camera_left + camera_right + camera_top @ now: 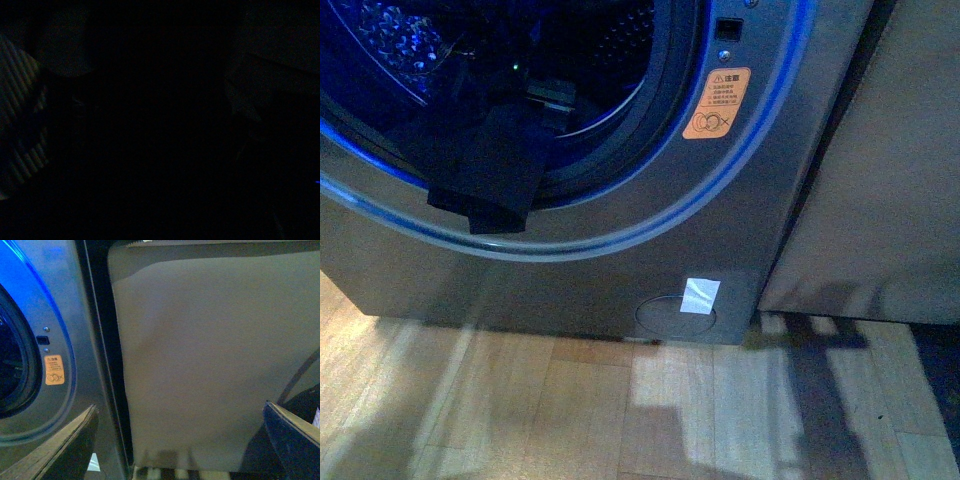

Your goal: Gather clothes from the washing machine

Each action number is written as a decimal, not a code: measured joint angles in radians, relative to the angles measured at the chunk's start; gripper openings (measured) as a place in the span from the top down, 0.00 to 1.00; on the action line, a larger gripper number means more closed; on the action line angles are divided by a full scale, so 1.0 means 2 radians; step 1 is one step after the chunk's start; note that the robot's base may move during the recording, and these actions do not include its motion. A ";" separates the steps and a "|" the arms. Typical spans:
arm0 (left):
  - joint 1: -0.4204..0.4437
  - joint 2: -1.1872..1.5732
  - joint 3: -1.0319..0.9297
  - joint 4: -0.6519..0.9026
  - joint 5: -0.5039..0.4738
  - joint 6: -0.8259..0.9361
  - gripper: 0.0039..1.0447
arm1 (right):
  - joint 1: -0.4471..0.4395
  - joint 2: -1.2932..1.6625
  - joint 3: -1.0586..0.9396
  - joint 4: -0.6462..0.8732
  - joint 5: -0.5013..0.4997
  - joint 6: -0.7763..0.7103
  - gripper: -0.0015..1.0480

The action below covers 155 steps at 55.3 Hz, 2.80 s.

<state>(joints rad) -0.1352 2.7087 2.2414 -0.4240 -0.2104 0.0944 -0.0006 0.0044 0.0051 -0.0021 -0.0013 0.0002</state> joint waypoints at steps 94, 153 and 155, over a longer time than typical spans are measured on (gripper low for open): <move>-0.013 -0.325 -0.462 0.253 0.192 0.036 0.93 | 0.000 0.000 0.000 0.000 0.000 0.000 0.07; 0.041 -0.665 -0.591 0.232 0.342 0.056 0.93 | 0.000 0.000 0.000 0.000 0.000 0.000 0.07; 0.041 -0.674 -0.586 0.226 0.346 0.056 0.93 | 0.000 0.000 0.000 0.000 0.000 0.000 0.07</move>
<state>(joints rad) -0.0528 1.3605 1.0702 0.0277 0.4809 0.2070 -0.0006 0.0044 0.0051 -0.0021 -0.0013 0.0002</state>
